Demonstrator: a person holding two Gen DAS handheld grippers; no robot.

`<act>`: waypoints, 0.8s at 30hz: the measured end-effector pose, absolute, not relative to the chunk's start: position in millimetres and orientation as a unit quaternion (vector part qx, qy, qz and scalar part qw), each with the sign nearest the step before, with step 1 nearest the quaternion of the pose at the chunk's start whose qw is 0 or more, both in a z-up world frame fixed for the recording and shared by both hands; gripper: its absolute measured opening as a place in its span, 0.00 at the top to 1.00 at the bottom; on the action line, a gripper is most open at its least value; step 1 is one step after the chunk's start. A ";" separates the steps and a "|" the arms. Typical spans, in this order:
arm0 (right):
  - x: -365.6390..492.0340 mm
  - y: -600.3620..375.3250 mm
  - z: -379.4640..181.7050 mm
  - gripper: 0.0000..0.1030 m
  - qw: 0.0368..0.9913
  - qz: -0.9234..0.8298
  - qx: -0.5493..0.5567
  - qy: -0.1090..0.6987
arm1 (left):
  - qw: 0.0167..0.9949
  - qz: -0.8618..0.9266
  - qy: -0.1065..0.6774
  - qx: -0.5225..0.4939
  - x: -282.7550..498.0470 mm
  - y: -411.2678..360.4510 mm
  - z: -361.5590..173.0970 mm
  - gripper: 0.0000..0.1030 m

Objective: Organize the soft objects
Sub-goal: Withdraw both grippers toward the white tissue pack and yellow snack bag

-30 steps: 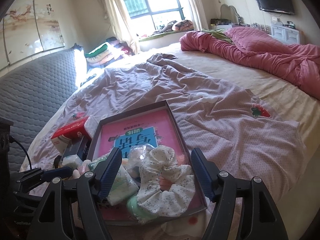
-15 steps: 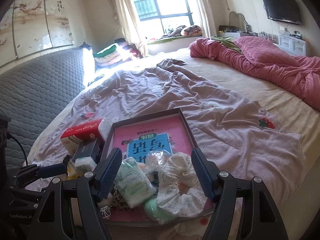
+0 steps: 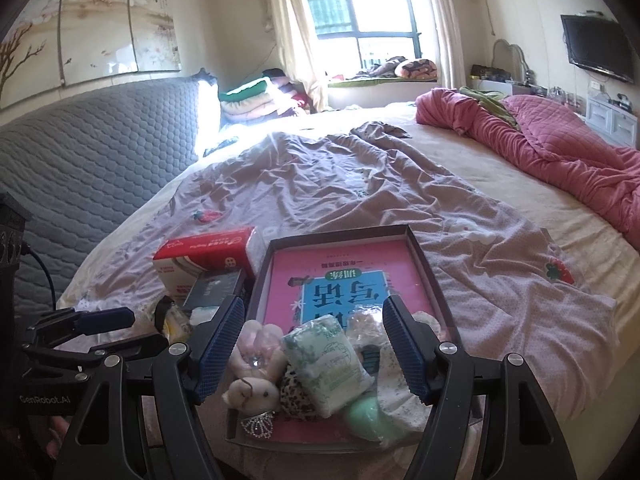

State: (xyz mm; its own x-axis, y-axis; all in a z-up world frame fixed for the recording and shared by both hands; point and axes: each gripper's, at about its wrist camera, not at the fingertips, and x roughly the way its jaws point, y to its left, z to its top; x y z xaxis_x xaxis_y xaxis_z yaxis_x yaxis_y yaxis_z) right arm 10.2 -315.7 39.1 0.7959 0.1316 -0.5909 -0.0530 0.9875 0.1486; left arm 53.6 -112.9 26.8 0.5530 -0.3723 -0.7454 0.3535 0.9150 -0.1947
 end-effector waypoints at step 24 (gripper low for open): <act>14.7 -230.1 32.0 0.29 0.932 0.117 -0.018 0.341 | 0.882 -0.127 0.451 -0.042 69.4 -32.4 11.8 0.29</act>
